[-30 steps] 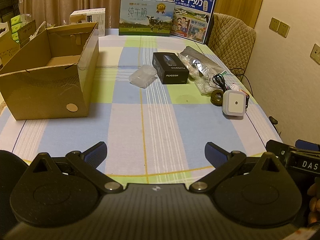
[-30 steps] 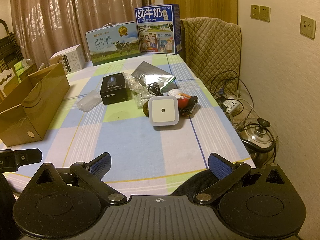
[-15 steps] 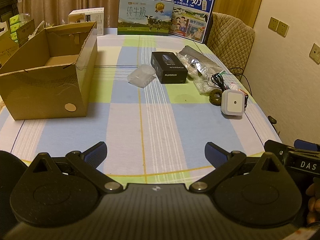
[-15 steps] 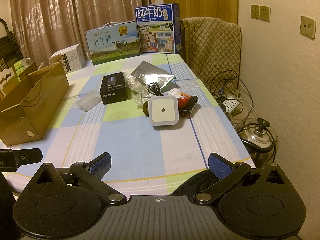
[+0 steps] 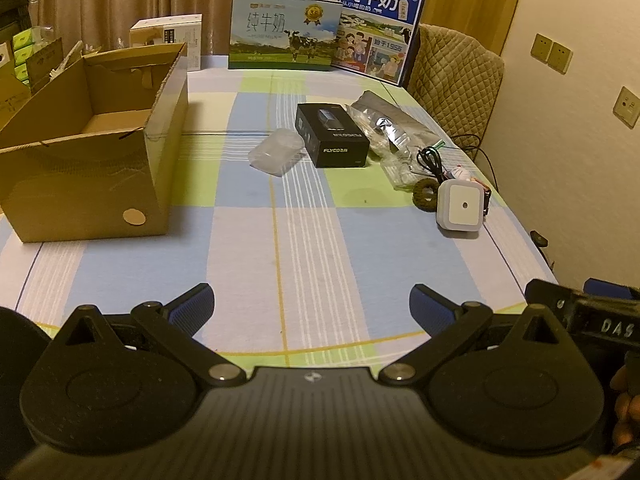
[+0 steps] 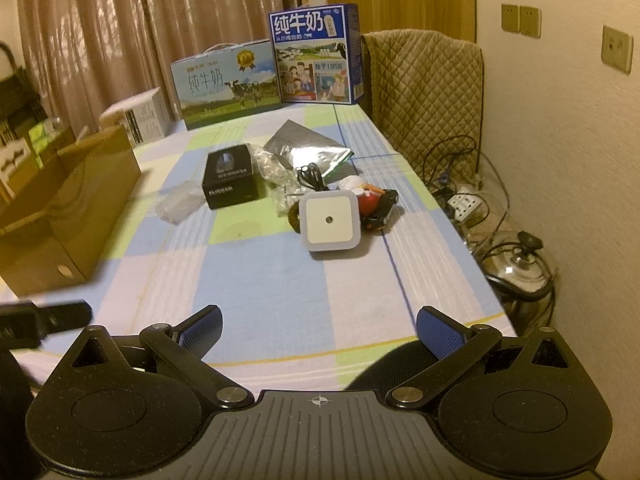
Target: Organize objects
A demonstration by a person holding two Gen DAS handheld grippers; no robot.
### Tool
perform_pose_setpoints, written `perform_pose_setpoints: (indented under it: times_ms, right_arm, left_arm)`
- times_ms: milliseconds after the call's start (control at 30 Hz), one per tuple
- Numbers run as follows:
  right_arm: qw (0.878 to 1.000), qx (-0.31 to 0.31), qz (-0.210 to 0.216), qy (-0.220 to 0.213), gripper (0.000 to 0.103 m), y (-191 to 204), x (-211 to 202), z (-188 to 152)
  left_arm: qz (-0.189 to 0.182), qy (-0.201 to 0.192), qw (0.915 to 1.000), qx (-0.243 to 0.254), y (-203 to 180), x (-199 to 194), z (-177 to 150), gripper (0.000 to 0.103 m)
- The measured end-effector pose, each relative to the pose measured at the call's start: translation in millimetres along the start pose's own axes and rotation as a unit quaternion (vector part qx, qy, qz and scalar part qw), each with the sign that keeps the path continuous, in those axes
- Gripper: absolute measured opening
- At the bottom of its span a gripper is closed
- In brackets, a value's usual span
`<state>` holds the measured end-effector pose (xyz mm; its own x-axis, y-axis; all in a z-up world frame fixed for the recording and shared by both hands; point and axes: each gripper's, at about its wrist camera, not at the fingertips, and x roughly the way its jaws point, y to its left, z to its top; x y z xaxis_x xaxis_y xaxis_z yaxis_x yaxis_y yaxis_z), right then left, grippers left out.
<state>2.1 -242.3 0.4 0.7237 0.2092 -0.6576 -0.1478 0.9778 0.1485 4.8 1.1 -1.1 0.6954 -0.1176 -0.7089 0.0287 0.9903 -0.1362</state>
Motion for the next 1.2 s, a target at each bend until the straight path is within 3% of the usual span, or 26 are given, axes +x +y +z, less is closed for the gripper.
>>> perform_pose_setpoints:
  times_ms: [167, 500, 933, 1200]
  right_arm:
    - [1.0, 0.0, 0.011, -0.025, 0.101, 2, 2, 20]
    - [1.0, 0.0, 0.0, -0.02, 0.101, 1, 53, 52]
    - [1.0, 0.002, -0.013, -0.023, 0.1, -5, 118, 64]
    - [1.0, -0.008, -0.028, -0.012, 0.091, -3, 146, 61]
  left_arm:
    - [-0.009, 0.006, 0.9999, -0.001, 5, 11, 10, 0.102]
    - [-0.019, -0.005, 0.9993, 0.033, 3, 57, 54, 0.102]
    - [-0.025, -0.003, 0.9969, 0.074, 1, 132, 97, 0.102]
    - [-0.029, -0.014, 0.9954, 0.091, 5, 162, 105, 0.102]
